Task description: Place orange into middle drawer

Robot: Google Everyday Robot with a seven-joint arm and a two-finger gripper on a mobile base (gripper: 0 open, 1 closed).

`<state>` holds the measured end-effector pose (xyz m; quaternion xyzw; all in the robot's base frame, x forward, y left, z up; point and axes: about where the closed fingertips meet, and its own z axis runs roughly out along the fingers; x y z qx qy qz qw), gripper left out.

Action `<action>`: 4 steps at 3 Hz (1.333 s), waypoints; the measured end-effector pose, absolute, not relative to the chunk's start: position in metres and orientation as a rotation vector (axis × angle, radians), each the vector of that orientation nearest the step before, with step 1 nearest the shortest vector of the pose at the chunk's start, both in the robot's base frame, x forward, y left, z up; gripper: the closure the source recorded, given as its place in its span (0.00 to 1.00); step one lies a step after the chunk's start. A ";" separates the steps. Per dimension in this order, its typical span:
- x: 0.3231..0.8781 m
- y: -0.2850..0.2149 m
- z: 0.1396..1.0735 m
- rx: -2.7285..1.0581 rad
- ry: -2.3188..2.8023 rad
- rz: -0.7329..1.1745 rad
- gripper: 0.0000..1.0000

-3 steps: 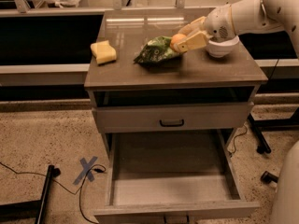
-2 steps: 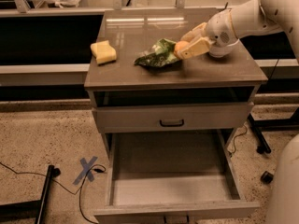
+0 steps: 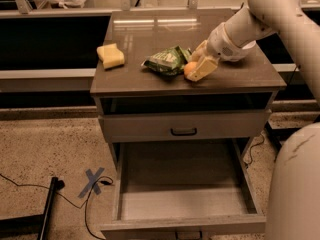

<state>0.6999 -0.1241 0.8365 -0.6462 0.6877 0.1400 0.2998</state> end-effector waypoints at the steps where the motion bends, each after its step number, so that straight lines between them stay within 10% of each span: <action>1: 0.699 -0.124 0.833 -1.730 1.833 0.370 1.00; 3: 0.700 -0.120 0.828 -1.736 1.833 0.381 0.59; 4: 0.700 -0.116 0.827 -1.743 1.821 0.397 0.62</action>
Offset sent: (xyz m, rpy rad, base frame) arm -0.0004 -0.0003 -0.0034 -0.0128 0.0075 0.0047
